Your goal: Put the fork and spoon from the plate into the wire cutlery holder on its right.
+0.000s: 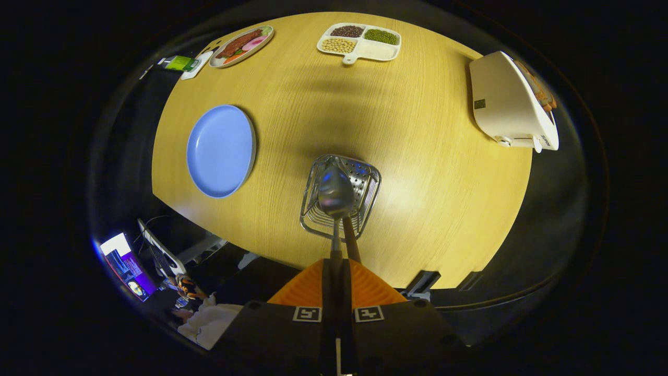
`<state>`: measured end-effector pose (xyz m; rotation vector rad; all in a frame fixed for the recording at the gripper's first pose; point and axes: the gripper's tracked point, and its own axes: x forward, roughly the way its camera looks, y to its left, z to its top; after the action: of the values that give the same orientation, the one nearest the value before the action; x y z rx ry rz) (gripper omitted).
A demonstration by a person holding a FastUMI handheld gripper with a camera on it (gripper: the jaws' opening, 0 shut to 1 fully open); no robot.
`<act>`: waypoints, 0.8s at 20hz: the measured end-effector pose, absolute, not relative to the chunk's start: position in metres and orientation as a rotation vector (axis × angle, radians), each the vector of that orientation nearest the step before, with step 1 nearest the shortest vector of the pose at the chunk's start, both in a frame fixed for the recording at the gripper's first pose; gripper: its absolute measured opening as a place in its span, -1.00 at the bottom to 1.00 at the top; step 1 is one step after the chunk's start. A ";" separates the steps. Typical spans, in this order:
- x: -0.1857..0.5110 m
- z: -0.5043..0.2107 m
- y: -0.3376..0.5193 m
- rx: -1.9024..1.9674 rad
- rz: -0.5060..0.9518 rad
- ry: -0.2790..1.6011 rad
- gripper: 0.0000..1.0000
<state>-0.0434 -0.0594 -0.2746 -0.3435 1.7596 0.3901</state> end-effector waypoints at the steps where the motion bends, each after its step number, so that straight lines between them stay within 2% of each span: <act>1: -0.043 -0.276 -0.058 -0.349 0.394 1.768 -0.84; 4: -0.038 -0.279 -0.054 -0.349 0.395 1.774 -0.80; 6: -0.038 -0.276 -0.052 -0.341 0.399 1.771 -0.69; 8: -0.034 -0.274 -0.049 -0.332 0.421 1.747 -0.26; 9: -0.034 -0.268 -0.049 -0.327 0.429 1.735 0.19; 12: -0.031 -0.257 -0.043 -0.273 0.453 1.674 0.63; 13: -0.029 -0.253 -0.041 -0.245 0.456 1.650 0.93; 14: -0.027 -0.250 -0.038 -0.217 0.454 1.618 0.99; 16: -0.017 -0.239 -0.032 -0.172 0.455 1.519 0.99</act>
<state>-0.0167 -0.0324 -0.2387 -0.1723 1.5186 0.4551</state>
